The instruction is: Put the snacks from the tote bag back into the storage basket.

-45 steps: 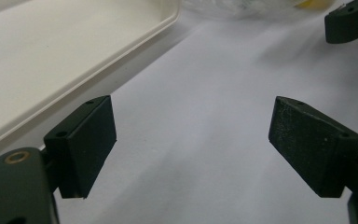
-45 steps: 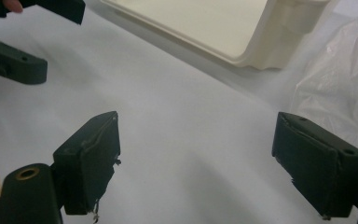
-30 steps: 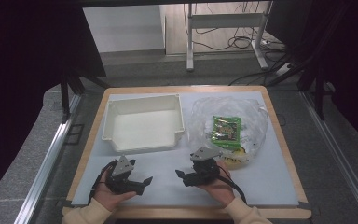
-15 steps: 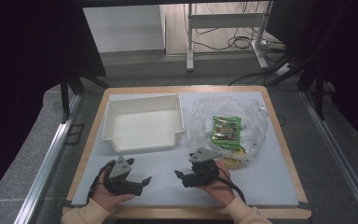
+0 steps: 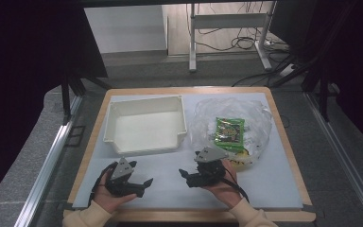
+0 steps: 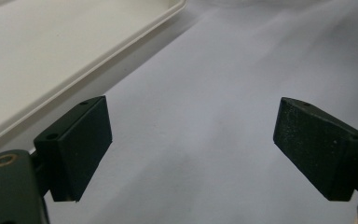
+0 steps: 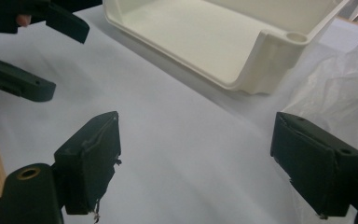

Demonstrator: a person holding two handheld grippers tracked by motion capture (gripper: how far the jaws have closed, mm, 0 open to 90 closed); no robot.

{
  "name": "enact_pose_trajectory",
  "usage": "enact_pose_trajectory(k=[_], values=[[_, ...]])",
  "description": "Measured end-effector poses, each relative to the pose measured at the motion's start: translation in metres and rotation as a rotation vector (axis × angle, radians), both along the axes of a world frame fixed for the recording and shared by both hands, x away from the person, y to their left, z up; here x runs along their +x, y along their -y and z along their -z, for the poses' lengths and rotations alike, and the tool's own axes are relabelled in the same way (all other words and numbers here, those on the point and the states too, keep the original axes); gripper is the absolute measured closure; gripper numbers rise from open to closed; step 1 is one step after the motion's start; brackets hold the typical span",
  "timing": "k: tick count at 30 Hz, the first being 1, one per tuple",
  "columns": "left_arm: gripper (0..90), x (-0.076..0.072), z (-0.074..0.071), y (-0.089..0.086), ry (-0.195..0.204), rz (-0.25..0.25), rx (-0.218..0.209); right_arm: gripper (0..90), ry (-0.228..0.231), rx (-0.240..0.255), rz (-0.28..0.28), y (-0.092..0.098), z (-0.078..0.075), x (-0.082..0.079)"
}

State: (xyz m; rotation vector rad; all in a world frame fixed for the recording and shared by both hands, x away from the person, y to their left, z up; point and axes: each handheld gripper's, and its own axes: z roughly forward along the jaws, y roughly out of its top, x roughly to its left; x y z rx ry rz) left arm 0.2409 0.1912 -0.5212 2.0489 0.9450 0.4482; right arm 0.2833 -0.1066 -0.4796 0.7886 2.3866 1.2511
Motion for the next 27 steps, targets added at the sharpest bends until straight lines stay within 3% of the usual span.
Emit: enact_pose_trajectory(k=[19,27], values=[[12.0,0.001,0.002,0.001,-0.002,0.004,0.005,13.7,-0.013,0.059,0.004,0.004,-0.034,0.010],[12.2,0.001,0.002,0.001,-0.007,0.003,0.010,13.7,0.011,0.075,0.012,0.006,-0.050,0.014]])
